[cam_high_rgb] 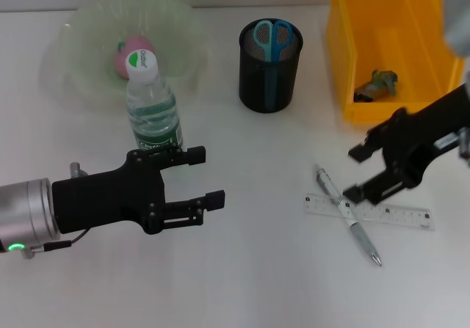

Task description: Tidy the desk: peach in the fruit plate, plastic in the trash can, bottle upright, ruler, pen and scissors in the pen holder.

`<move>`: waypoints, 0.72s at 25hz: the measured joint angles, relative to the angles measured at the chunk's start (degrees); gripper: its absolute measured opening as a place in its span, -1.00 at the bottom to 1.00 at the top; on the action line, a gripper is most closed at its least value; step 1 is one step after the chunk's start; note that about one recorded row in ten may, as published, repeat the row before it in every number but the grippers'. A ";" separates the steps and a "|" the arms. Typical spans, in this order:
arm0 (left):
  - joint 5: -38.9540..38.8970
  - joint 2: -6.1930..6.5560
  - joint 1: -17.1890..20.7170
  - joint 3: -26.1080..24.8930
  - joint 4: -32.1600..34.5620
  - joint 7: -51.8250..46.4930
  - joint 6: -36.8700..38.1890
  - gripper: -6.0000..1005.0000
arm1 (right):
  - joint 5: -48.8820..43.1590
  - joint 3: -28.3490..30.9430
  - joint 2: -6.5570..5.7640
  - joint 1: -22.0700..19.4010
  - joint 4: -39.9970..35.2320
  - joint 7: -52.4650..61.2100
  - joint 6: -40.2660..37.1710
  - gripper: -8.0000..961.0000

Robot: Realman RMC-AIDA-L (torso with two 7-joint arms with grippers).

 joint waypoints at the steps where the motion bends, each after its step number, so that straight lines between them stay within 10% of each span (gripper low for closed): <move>1: 0.00 0.00 -0.06 0.01 0.01 -0.02 -0.04 0.58 | -1.29 -5.12 0.08 1.24 1.99 0.56 1.71 0.46; 18: -0.01 -0.07 -0.09 -0.18 0.01 0.29 -0.83 0.58 | -2.58 -20.47 0.18 3.95 11.35 1.80 16.44 0.40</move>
